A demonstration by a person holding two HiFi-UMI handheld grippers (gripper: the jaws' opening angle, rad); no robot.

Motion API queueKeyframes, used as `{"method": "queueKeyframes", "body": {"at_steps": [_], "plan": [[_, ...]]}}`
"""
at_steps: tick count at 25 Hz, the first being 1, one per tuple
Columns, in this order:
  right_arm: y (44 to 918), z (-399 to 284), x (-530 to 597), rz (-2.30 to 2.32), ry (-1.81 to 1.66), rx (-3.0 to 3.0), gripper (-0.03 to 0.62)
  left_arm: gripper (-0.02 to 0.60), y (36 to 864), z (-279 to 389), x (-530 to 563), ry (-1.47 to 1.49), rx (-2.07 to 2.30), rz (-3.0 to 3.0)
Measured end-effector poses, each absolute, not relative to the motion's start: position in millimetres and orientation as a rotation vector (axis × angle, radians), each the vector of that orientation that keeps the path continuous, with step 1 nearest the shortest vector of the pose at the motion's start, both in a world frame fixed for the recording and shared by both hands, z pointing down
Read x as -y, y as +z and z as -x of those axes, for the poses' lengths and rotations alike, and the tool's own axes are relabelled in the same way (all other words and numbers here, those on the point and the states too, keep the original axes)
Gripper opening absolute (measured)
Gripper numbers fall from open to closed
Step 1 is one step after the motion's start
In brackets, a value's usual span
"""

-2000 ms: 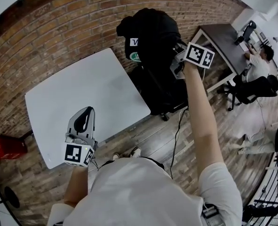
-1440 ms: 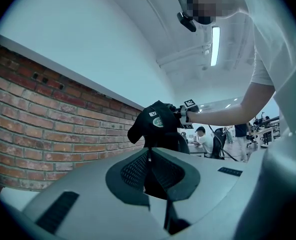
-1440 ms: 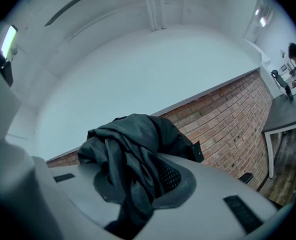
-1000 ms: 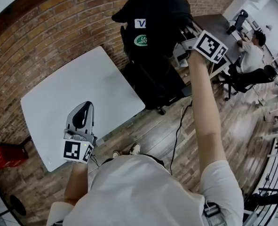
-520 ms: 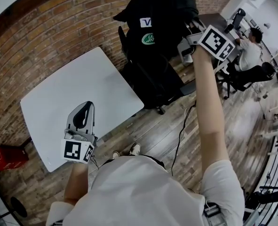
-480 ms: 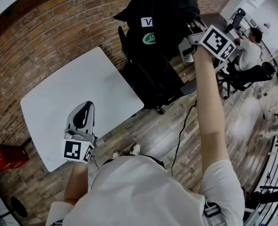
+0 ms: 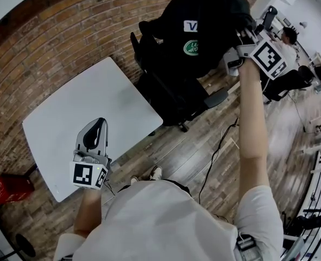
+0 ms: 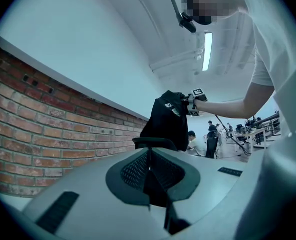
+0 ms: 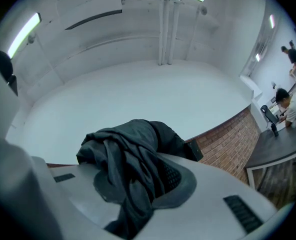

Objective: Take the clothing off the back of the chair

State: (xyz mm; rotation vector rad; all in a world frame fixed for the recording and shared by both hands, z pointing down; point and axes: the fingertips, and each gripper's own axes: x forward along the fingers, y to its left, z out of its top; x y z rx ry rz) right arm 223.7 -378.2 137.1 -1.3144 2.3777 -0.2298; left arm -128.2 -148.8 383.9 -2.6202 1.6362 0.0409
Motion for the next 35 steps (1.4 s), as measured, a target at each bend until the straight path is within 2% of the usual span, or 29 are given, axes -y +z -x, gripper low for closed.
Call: {"method": "queueKeyframes", "body": {"at_steps": [5,12,23,35], "plan": [[123,-252,349,1.352,-0.044,-2.438,0.087,0.035,383,122,146,0.034,-1.616,2.630],[152,-313,303,1.501,-0.091,-2.329,0.087,0.035,383,120,144,0.005,-1.604,2.638],[187,-363,217,1.669,0.022,-2.296,0.087,0.035,378,107,147,0.013,-1.563,2.638],[235,-373,132,1.838,0.051,-2.251,0.087,0.035,378,114,147,0.022,-1.596,2.614]]}}
